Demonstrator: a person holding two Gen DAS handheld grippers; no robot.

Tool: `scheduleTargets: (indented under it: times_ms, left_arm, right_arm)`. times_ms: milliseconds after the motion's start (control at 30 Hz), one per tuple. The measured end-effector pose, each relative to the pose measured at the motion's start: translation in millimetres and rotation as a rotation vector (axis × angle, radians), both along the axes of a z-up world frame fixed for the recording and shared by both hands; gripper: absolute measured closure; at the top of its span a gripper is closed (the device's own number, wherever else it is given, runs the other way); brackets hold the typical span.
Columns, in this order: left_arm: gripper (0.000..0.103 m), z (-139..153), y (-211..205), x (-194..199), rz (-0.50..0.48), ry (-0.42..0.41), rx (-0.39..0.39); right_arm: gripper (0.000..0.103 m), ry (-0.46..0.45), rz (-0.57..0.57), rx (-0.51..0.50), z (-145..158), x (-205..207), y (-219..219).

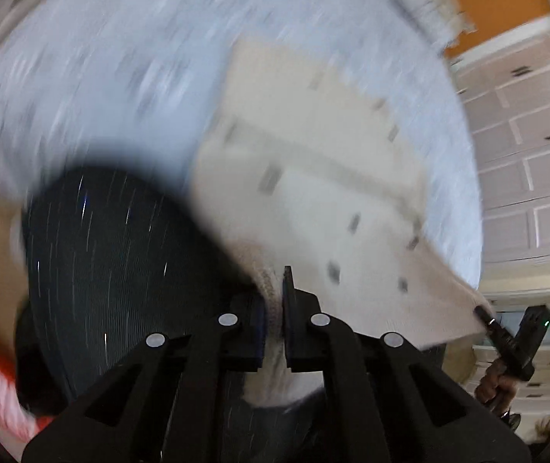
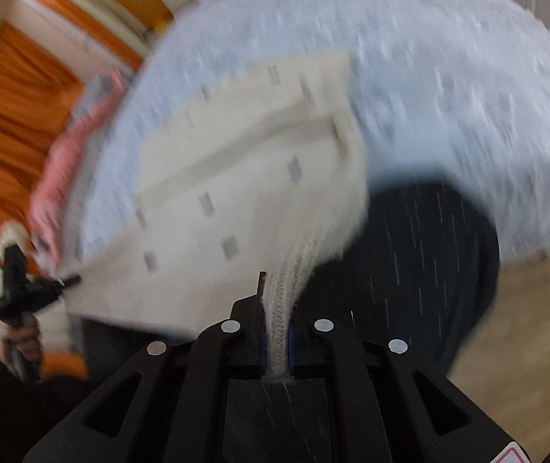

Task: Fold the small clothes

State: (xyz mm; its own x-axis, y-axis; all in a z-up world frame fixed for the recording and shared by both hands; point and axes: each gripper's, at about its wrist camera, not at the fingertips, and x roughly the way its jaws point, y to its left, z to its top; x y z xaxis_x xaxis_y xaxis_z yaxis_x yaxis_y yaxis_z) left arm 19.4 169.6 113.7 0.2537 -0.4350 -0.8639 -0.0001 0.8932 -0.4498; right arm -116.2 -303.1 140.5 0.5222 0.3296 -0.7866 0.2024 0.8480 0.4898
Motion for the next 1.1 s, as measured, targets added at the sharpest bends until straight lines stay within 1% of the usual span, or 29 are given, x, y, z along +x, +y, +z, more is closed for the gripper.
scheduleTargets:
  times_ms: [33, 67, 100, 133, 167, 200, 233, 267, 300, 367, 400, 433, 467, 500, 567, 667, 700, 800, 867, 900, 933, 967, 1000, 1033, 1100]
  left_arm:
    - [0.097, 7.9, -7.9, 27.4, -0.013, -0.066, 0.023]
    - [0.097, 12.0, -15.2, 46.9, -0.017, -0.108, 0.033]
    - [0.096, 12.6, -21.8, 69.9, -0.010, -0.143, 0.036]
    - [0.092, 7.1, -29.8, 102.9, 0.000, -0.177, 0.029]
    - [0.090, 0.0, -34.4, 121.9, 0.010, -0.195, 0.027]
    - [0.083, -9.9, -36.4, 141.4, 0.029, -0.204, 0.028]
    - [0.070, -25.6, -39.6, 163.1, 0.040, -0.203, 0.023]
    - [0.068, -36.3, -42.4, 173.6, 0.059, -0.197, 0.049]
    - [0.064, -44.9, -42.6, 180.7, 0.075, -0.186, 0.072]
    - [0.059, -57.1, -42.1, 188.4, 0.077, -0.168, 0.074]
    - [0.049, -60.6, -40.3, 186.9, 0.082, -0.167, 0.066]
    - [0.040, -62.0, -39.5, 183.9, 0.087, -0.173, 0.058]
    - [0.036, -64.4, -38.1, 181.5, 0.092, -0.187, 0.049]
    - [0.032, -68.1, -39.4, 180.1, 0.084, -0.197, 0.052]
    - [0.032, -77.7, -48.0, 183.7, 0.054, -0.190, 0.086]
    - [0.031, -94.0, -64.2, 204.9, 0.007, -0.166, 0.143]
    - [0.031, -103.1, -69.4, 216.4, 0.000, -0.145, 0.164]
    - [0.032, -119.9, -77.6, 236.4, -0.002, -0.108, 0.173]
    - [0.033, -128.5, -85.2, 244.4, -0.023, -0.086, 0.171]
    - [0.038, -132.4, -90.7, 246.4, -0.045, -0.072, 0.166]
    - [0.051, -135.1, -96.7, 247.2, -0.077, -0.060, 0.169]
    - [0.061, -134.3, -103.4, 245.7, -0.107, -0.068, 0.207]
    - [0.092, -130.9, -107.0, 242.9, -0.124, -0.089, 0.242]
    - [0.097, -123.7, -107.9, 240.1, -0.136, -0.114, 0.252]
    - [0.097, -102.4, -97.7, 236.6, -0.100, -0.170, 0.207]
  right_arm:
    - [0.096, -0.076, -0.035, 0.008, 8.0, 26.9, -12.2]
    - [0.096, -0.138, -0.071, 0.019, 11.4, 54.0, -23.0]
    - [0.095, -0.172, -0.092, 0.028, 10.8, 73.3, -29.4]
    - [0.094, -0.209, -0.120, 0.042, 4.2, 103.9, -38.3]
    - [0.093, -0.220, -0.160, 0.048, -5.0, 125.5, -45.1]
    - [0.089, -0.218, -0.209, 0.055, -16.7, 144.3, -51.6]
    - [0.088, -0.185, -0.263, 0.052, -31.6, 162.9, -56.7]
    - [0.085, -0.142, -0.304, 0.052, -43.6, 175.0, -58.8]
    - [0.083, -0.129, -0.332, 0.053, -49.8, 179.1, -58.6]
    - [0.079, -0.157, -0.337, 0.039, -52.8, 175.3, -56.3]
    - [0.065, -0.163, -0.338, 0.021, -52.6, 172.9, -54.9]
    - [0.051, -0.161, -0.337, -0.023, -52.4, 167.7, -50.8]
    - [0.048, -0.154, -0.323, -0.060, -54.1, 165.5, -48.9]
    - [0.048, -0.145, -0.307, -0.089, -55.4, 165.0, -45.6]
    - [0.048, -0.086, -0.270, -0.164, -68.1, 174.4, -48.3]
    - [0.046, -0.027, -0.253, -0.176, -85.8, 195.9, -55.0]
    - [0.045, -0.008, -0.244, -0.184, -90.5, 204.3, -55.4]
    - [0.042, 0.036, -0.211, -0.231, -107.4, 235.4, -53.5]
    - [0.040, 0.073, -0.189, -0.244, -119.5, 249.9, -51.2]
    - [0.040, 0.105, -0.175, -0.248, -128.2, 256.3, -48.8]
    - [0.043, 0.130, -0.161, -0.252, -133.9, 261.4, -47.0]
    - [0.051, 0.144, -0.140, -0.255, -137.1, 263.8, -44.0]
    - [0.078, 0.146, -0.119, -0.264, -137.5, 265.7, -39.9]
    - [0.092, 0.129, -0.097, -0.269, -131.8, 265.1, -34.8]
    - [0.094, 0.017, -0.091, -0.219, -106.3, 256.3, -32.4]
